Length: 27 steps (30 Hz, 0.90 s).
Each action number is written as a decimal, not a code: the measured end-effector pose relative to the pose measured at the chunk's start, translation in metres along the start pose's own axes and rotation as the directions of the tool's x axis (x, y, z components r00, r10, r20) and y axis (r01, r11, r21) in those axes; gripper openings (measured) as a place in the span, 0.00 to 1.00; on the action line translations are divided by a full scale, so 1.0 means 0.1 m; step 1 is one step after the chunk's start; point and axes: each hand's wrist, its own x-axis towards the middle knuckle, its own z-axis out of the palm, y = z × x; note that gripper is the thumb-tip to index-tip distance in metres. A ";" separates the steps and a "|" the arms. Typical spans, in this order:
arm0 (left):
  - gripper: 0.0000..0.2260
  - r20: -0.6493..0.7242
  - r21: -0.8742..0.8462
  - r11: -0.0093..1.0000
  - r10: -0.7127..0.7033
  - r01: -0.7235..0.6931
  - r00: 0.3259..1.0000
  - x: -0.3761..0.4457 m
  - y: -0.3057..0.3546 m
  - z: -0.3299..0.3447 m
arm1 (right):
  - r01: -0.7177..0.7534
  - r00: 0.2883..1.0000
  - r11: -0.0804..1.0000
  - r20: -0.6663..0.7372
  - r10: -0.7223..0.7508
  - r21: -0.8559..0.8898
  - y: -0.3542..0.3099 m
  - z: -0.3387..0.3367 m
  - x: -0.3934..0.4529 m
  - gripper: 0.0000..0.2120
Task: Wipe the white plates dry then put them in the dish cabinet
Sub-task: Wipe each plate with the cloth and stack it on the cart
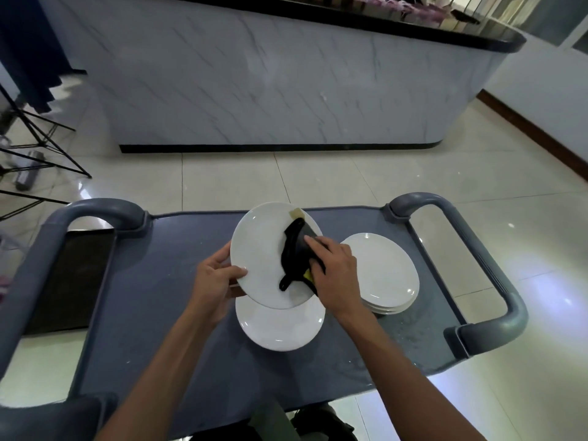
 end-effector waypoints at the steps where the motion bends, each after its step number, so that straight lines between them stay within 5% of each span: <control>1: 0.28 0.009 0.004 1.000 -0.001 0.001 1.000 -0.01 0.01 0.00 | -0.008 1.000 1.000 -0.004 0.008 -0.008 -0.01 -0.02 0.07 0.23; 9: 0.28 0.063 0.043 0.999 0.008 -0.011 0.998 -0.05 0.05 -0.01 | 0.062 0.998 0.998 -0.004 -0.062 0.012 -0.29 -0.02 0.39 0.22; 19: 0.28 0.055 0.048 0.998 0.031 -0.034 0.998 -0.06 0.02 0.00 | 0.310 0.948 0.943 0.029 -0.316 0.121 -0.52 0.12 0.18 0.20; 27: 0.29 0.056 0.089 0.995 0.028 -0.033 0.998 -0.03 -0.02 -0.01 | 0.236 0.965 0.964 0.086 -0.247 0.123 -0.33 0.18 -0.12 0.20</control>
